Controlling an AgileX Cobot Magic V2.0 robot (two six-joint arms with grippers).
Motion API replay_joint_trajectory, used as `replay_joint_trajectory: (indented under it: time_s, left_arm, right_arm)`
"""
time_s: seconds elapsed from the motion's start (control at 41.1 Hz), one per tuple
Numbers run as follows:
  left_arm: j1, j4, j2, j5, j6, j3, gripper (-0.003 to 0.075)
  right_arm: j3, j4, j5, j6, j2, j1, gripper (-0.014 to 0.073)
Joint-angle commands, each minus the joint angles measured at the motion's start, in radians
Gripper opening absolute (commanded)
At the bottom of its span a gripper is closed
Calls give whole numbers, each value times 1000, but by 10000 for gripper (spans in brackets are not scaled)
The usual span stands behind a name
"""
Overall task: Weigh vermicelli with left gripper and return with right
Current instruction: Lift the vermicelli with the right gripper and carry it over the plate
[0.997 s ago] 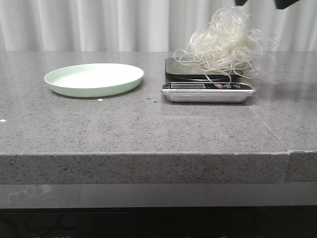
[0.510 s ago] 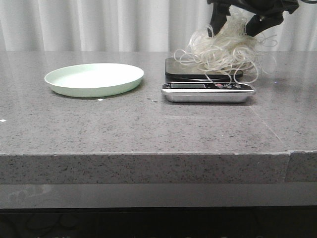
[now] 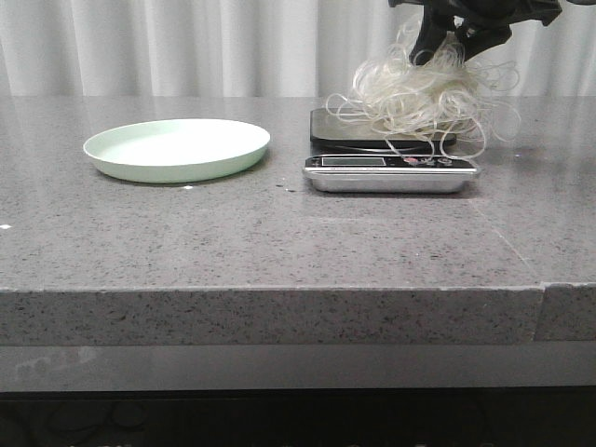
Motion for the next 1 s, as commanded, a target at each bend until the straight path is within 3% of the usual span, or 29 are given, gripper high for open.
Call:
replay_joint_trajectory:
  time_s: [0.0, 0.194, 0.486, 0.753, 0.972]
  left_arm:
    - [0, -6, 6, -83, -6, -26, 400]
    - [0, -6, 6, -83, -6, -26, 400]
    - [0, -6, 6, -83, -6, -26, 400]
    - [0, -6, 6, -83, -6, -26, 400]
    - [0, -6, 6, -83, -6, -26, 400]
  right_arm:
    - [-37, 13, -23, -7, -69, 5, 153]
    - [-76, 13, -11, -8, -116, 60, 153]
    - [-296, 12, 50, -59, -98, 232, 153]
    - [-512, 12, 46, -59, 60, 365, 153]
    - [-651, 12, 47, -59, 217, 404, 153]
